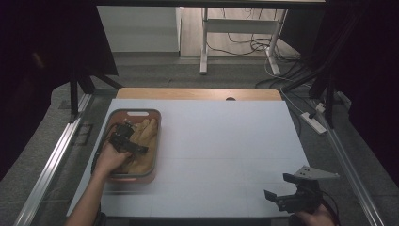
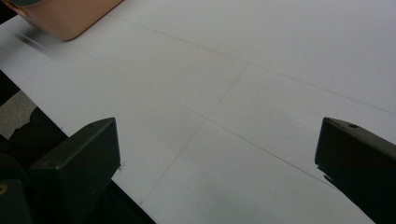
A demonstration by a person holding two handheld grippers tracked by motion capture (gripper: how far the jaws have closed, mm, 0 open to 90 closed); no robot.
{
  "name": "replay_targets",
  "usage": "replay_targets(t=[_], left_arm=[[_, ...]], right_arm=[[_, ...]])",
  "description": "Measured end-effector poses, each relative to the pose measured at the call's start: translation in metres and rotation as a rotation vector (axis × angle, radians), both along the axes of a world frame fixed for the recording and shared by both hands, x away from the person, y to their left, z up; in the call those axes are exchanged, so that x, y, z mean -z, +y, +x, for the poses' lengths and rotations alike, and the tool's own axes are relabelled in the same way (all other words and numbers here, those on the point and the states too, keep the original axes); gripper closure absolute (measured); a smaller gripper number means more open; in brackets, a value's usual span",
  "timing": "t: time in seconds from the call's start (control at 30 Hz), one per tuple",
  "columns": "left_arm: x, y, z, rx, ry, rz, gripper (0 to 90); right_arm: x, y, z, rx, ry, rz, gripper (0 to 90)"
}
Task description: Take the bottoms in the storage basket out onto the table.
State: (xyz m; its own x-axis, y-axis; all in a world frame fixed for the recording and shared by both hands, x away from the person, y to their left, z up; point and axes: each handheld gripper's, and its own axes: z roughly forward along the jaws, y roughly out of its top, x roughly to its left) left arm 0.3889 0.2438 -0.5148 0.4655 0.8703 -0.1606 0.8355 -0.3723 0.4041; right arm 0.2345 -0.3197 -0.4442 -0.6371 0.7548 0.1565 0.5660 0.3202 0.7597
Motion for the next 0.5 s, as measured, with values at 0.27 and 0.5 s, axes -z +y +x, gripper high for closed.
replay_targets(t=[0.27,0.5], left_arm=[[0.007,-0.013,-0.001,0.009,0.002,0.115,0.0],[0.007,-0.011,0.001,-0.001,0.016,0.109,0.5]], right_arm=[[0.000,0.000,0.000,0.000,-0.001,-0.001,0.6],[0.000,0.001,-0.001,0.000,-0.003,-0.006,0.6]])
